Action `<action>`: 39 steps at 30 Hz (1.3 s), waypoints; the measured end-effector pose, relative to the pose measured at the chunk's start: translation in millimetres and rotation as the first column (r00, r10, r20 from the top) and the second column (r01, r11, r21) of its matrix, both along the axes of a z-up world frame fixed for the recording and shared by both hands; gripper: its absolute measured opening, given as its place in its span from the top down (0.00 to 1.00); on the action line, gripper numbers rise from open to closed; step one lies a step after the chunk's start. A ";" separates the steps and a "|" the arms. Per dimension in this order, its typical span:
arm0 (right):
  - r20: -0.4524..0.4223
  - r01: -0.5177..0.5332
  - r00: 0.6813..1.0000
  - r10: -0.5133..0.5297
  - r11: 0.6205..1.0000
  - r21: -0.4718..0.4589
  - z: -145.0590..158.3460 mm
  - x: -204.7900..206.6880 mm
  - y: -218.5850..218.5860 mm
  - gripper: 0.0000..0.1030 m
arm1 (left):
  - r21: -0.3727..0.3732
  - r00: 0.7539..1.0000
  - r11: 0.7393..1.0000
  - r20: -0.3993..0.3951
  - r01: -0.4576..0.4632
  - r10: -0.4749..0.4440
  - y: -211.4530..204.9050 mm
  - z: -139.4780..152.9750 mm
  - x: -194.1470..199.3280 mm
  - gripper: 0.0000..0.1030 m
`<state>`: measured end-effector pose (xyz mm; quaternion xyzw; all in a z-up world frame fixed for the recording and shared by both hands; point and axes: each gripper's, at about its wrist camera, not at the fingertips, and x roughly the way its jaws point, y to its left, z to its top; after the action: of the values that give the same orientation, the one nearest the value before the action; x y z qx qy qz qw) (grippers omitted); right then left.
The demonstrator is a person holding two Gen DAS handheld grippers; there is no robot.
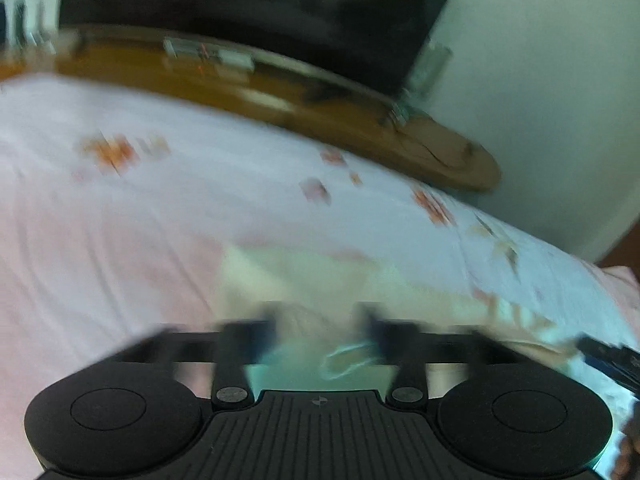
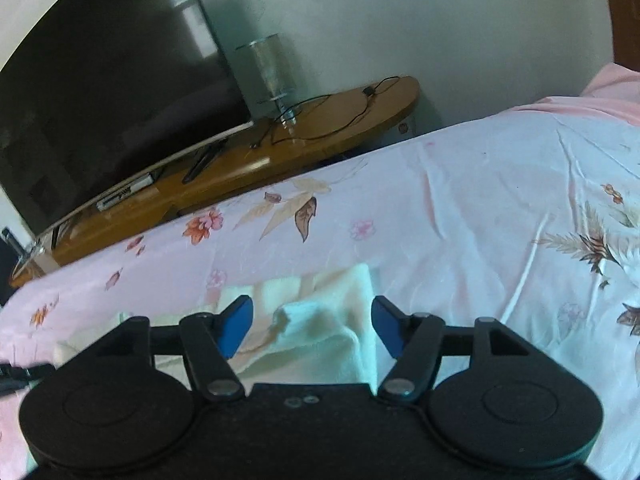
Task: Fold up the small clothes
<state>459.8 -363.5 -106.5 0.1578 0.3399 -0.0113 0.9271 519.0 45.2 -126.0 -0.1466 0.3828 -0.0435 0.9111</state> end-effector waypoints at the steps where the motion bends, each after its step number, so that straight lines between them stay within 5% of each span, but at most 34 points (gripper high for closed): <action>1: -0.008 0.000 1.000 0.000 1.000 -0.002 -1.1 0.5 -0.8 0.37 | 0.020 0.998 1.000 0.055 -0.021 0.020 3.4 7.4 -2.3 0.00; 3: -0.014 0.000 1.000 0.000 1.000 0.001 -2.9 3.6 -3.1 0.37 | 0.046 0.993 0.999 0.117 -0.016 0.010 8.2 20.4 -3.8 0.00; 10: -0.037 -0.032 0.999 0.030 0.998 -0.048 -9.9 14.3 0.8 0.37 | 0.215 0.989 0.970 0.067 0.112 -0.129 -6.6 2.6 -1.7 0.01; 14: -0.053 -0.067 0.997 0.063 0.995 -0.077 -16.6 23.6 5.5 0.39 | 0.281 0.986 0.950 0.051 0.137 -0.157 -21.4 -13.5 6.4 0.15; 16: -0.062 -0.093 0.994 0.088 0.992 -0.083 -19.7 27.9 9.0 0.49 | 0.293 0.987 0.947 0.050 0.130 -0.151 -25.7 -17.0 9.1 0.32; 18: -0.070 -0.116 0.991 0.110 0.989 -0.088 -23.0 31.2 13.2 0.55 | 0.293 0.989 0.947 0.028 0.134 -0.148 -28.1 -21.6 12.1 0.70; 20: -0.070 -0.129 0.990 0.123 0.987 -0.095 -24.8 32.9 16.4 0.58 | 0.285 0.988 0.948 0.018 0.141 -0.152 -29.7 -24.0 12.1 0.79; 23: -0.070 -0.158 0.986 0.151 0.981 -0.109 -24.5 33.4 20.3 0.68 | 0.302 0.985 0.942 0.050 0.145 -0.168 -33.6 -22.7 6.7 0.79; 25: -0.070 -0.164 0.985 0.157 0.980 -0.116 -24.2 34.2 20.5 0.74 | 0.306 0.983 0.941 0.064 0.145 -0.172 -36.3 -20.6 5.2 0.97; 29: -0.058 -0.153 0.987 0.147 0.982 -0.110 -22.5 35.8 17.9 0.91 | 0.262 0.988 0.960 0.087 0.097 -0.124 -32.0 -17.0 8.6 0.97; 34: 0.005 -0.085 0.996 0.086 0.996 -0.008 -11.3 33.9 3.0 0.94 | 0.227 0.993 0.973 0.099 0.042 -0.066 -23.3 -17.7 15.1 0.97; 39: -0.019 -0.029 0.999 0.028 0.998 -0.048 -22.4 36.6 1.9 0.96 | 0.206 0.995 0.978 0.100 -0.011 -0.010 -19.7 -26.8 20.3 0.97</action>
<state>496.3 -361.6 -128.9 0.1303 0.3501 -0.0079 0.9276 539.3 25.5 -152.8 -0.0488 0.3390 -0.0105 0.9395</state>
